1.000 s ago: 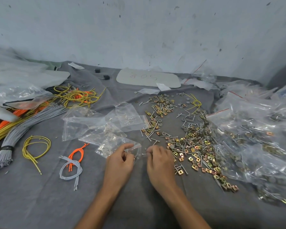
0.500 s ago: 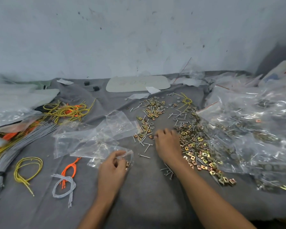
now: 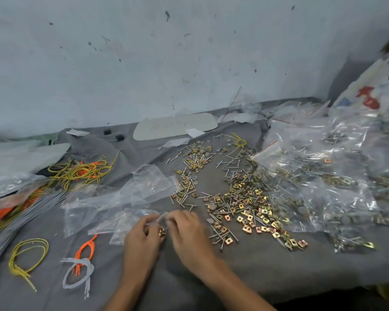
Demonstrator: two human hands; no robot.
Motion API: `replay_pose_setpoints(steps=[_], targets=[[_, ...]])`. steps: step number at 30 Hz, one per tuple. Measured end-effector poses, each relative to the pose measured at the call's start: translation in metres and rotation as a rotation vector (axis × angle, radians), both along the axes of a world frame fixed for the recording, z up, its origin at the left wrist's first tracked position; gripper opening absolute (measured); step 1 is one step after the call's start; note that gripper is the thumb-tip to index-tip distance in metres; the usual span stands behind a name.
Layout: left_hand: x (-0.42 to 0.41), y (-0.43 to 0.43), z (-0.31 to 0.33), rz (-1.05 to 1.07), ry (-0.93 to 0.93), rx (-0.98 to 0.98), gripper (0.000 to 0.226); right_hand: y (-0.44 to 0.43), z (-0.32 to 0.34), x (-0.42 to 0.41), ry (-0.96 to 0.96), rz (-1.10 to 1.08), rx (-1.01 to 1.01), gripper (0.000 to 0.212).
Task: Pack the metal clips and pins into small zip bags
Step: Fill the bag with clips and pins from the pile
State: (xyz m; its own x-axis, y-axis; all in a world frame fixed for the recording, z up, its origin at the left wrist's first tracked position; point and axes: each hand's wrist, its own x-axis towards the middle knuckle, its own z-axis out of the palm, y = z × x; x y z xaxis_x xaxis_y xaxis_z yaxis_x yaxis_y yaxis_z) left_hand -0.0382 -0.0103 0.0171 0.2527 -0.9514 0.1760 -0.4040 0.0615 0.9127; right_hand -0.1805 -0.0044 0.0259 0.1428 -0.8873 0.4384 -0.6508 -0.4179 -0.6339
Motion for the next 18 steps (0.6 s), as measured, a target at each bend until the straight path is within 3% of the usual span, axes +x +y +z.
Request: replay_pose_setpoints(steps=[6, 12, 15, 18], targets=[[-0.001, 0.000, 0.000, 0.014, -0.018, -0.034, 0.035, 0.003, -0.006, 0.004, 0.226, 0.044, -0.092, 0.028], [-0.001, 0.002, -0.001, 0.044, -0.055, -0.018, 0.035, 0.010, 0.002, -0.006, 0.024, 0.044, -0.065, 0.017], [-0.001, 0.001, -0.001, 0.049, -0.058, -0.013, 0.030, 0.002, 0.006, -0.038, 0.053, -0.082, -0.150, 0.012], [-0.003, 0.003, 0.001, 0.049, -0.071, -0.025, 0.031, -0.015, 0.007, -0.082, 0.104, -0.281, -0.096, 0.010]])
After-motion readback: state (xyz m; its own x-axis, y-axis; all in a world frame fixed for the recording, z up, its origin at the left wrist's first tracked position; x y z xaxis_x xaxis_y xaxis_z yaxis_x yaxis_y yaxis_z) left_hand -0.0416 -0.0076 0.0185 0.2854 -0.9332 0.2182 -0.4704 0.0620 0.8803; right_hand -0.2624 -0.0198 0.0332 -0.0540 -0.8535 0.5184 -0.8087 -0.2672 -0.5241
